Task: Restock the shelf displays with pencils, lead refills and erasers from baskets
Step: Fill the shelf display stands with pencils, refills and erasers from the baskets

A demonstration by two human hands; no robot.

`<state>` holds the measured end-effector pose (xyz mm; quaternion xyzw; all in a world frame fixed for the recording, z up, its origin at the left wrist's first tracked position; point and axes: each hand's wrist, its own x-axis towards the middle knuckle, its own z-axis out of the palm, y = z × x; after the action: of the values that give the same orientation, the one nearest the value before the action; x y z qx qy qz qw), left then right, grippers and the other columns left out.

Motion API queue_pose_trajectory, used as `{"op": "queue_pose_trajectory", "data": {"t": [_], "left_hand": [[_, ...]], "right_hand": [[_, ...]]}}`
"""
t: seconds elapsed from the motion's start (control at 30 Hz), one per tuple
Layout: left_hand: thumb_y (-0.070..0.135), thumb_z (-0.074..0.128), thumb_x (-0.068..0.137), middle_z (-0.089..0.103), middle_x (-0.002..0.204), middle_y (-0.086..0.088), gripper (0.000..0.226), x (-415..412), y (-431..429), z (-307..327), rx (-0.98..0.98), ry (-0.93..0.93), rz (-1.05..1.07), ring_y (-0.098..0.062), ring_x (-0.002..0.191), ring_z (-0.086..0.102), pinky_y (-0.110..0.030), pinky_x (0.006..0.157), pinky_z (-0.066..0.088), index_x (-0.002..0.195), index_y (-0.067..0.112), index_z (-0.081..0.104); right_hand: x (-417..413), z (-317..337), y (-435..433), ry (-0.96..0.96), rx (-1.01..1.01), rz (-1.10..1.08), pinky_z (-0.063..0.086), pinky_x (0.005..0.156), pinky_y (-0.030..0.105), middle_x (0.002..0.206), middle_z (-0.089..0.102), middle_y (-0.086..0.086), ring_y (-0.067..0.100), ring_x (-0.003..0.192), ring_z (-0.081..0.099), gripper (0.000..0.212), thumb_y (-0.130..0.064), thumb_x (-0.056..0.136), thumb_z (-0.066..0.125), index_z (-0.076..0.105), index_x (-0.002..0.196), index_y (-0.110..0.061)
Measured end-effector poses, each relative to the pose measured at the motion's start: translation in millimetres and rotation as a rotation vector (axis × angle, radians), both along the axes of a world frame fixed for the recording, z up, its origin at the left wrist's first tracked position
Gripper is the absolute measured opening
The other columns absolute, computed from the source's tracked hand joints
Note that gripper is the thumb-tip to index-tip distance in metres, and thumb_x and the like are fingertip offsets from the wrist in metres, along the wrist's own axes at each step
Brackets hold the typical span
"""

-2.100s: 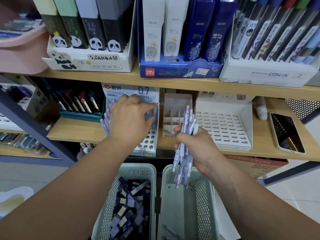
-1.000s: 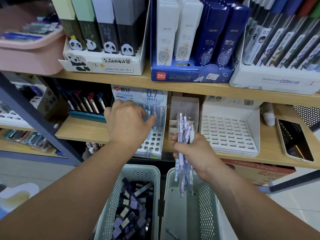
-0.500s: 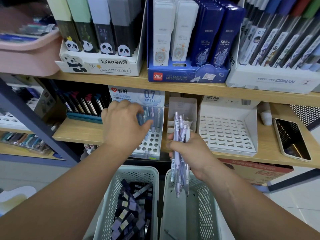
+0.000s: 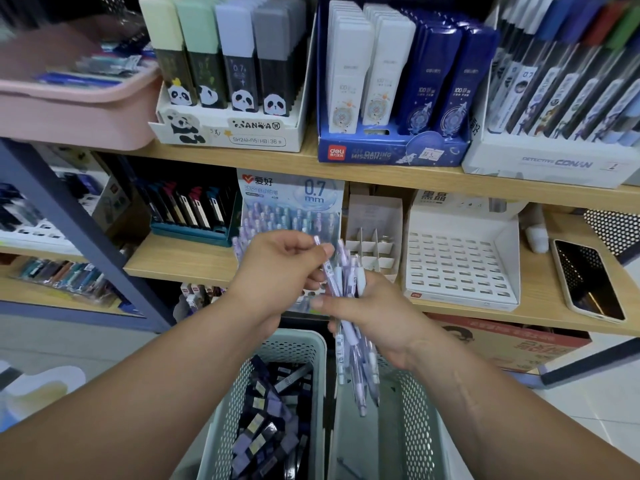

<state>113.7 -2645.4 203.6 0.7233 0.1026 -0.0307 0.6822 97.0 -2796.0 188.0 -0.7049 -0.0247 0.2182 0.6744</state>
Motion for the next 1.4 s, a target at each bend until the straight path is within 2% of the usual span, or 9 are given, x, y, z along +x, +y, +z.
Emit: {"op": "queue_pose_trajectory", "data": {"t": [0.2, 0.57, 0.63, 0.73, 0.83, 0.97, 1.13, 1.27, 1.4], "left_hand": [[0.013, 0.067, 0.095, 0.065, 0.074, -0.008, 0.014, 4.4, 11.8, 3.7, -0.212, 0.028, 0.065, -0.016, 0.064, 0.06, -0.028, 0.065, 0.056, 0.087, 0.002, 0.069], [-0.001, 0.059, 0.096, 0.074, 0.094, -0.013, 0.021, 10.9, 13.4, 4.0, -0.42, 0.02, 0.046, -0.025, 0.085, 0.074, -0.026, 0.066, 0.058, 0.114, 0.004, 0.066], [-0.002, 0.057, 0.096, 0.074, 0.097, -0.014, 0.021, 11.7, 11.8, 4.8, -0.46, 0.003, 0.029, -0.026, 0.089, 0.075, -0.027, 0.069, 0.059, 0.114, 0.004, 0.066], [-0.002, 0.056, 0.097, 0.074, 0.101, -0.017, 0.023, 11.9, 8.3, 5.2, -0.497, -0.024, -0.008, -0.029, 0.095, 0.074, -0.028, 0.073, 0.059, 0.118, 0.003, 0.065], [-0.002, 0.056, 0.097, 0.074, 0.102, -0.017, 0.024, 11.2, 4.8, 4.5, -0.508, -0.037, -0.033, -0.029, 0.097, 0.074, -0.028, 0.075, 0.059, 0.119, 0.003, 0.065], [0.005, 0.066, 0.093, 0.075, 0.093, -0.009, 0.026, 9.9, 0.2, 3.6, -0.299, -0.075, -0.045, -0.023, 0.09, 0.074, -0.032, 0.078, 0.06, 0.117, 0.012, 0.068], [0.002, 0.072, 0.088, 0.065, 0.071, -0.001, 0.031, 13.9, -0.9, 0.1, -0.083, -0.09, 0.031, -0.017, 0.066, 0.063, -0.028, 0.067, 0.057, 0.114, 0.017, 0.07], [-0.003, 0.073, 0.085, 0.072, 0.078, -0.006, 0.022, 22.9, 8.5, 7.0, -0.017, -0.223, 0.125, -0.023, 0.069, 0.067, -0.037, 0.075, 0.059, 0.099, 0.015, 0.071], [0.0, 0.071, 0.087, 0.071, 0.085, -0.008, 0.027, 27.7, 11.4, 6.9, 0.125, -0.377, 0.131, -0.03, 0.081, 0.072, -0.049, 0.082, 0.06, 0.092, 0.026, 0.065]], "right_hand": [[0.2, 1.5, 0.9, 0.181, 0.162, -0.156, 0.056, 0.071, 0.026, 0.072, 0.072, -0.004, 0.01, 0.065, 0.066, 0.02, -0.03, 0.08, 0.076, 0.07, 0.091, -0.015], [8.2, -3.5, -9.2, 0.145, 0.161, -0.083, 0.049, 0.092, 0.045, 0.083, 0.074, -0.001, 0.015, 0.079, 0.067, 0.02, -0.027, 0.068, 0.084, 0.076, 0.085, -0.021], [9.1, -3.3, -11.4, 0.117, 0.117, -0.051, 0.053, 0.088, 0.044, 0.086, 0.075, -0.001, 0.015, 0.083, 0.068, 0.017, -0.018, 0.077, 0.081, 0.075, 0.093, -0.017], [8.2, -1.3, -14.1, 0.136, 0.126, -0.006, 0.056, 0.065, 0.034, 0.092, 0.074, 0.005, 0.019, 0.083, 0.067, 0.023, -0.014, 0.084, 0.077, 0.072, 0.106, -0.008], [8.3, -2.6, -16.3, 0.125, 0.126, 0.019, 0.055, 0.062, 0.03, 0.091, 0.074, 0.004, 0.016, 0.081, 0.067, 0.024, -0.013, 0.086, 0.075, 0.07, 0.109, -0.007], [10.8, -10.1, -17.4, 0.032, 0.038, -0.007, 0.053, 0.078, 0.036, 0.089, 0.076, 0.004, 0.016, 0.081, 0.07, 0.013, -0.01, 0.088, 0.074, 0.073, 0.101, -0.01], [10.7, -17.2, -16.3, -0.024, -0.099, -0.08, 0.054, 0.098, 0.042, 0.097, 0.078, 0.004, 0.025, 0.098, 0.073, 0.012, -0.018, 0.086, 0.079, 0.074, 0.097, -0.016], [15.9, -21.1, -22.9, 0.007, -0.068, -0.213, 0.055, 0.097, 0.051, 0.096, 0.078, 0.002, 0.02, 0.095, 0.073, 0.02, -0.026, 0.085, 0.08, 0.074, 0.101, -0.016], [20.0, -22.7, -34.3, 0.008, -0.048, -0.306, 0.058, 0.092, 0.047, 0.083, 0.076, -0.001, 0.021, 0.083, 0.07, 0.008, -0.021, 0.087, 0.078, 0.075, 0.092, -0.016]]}}
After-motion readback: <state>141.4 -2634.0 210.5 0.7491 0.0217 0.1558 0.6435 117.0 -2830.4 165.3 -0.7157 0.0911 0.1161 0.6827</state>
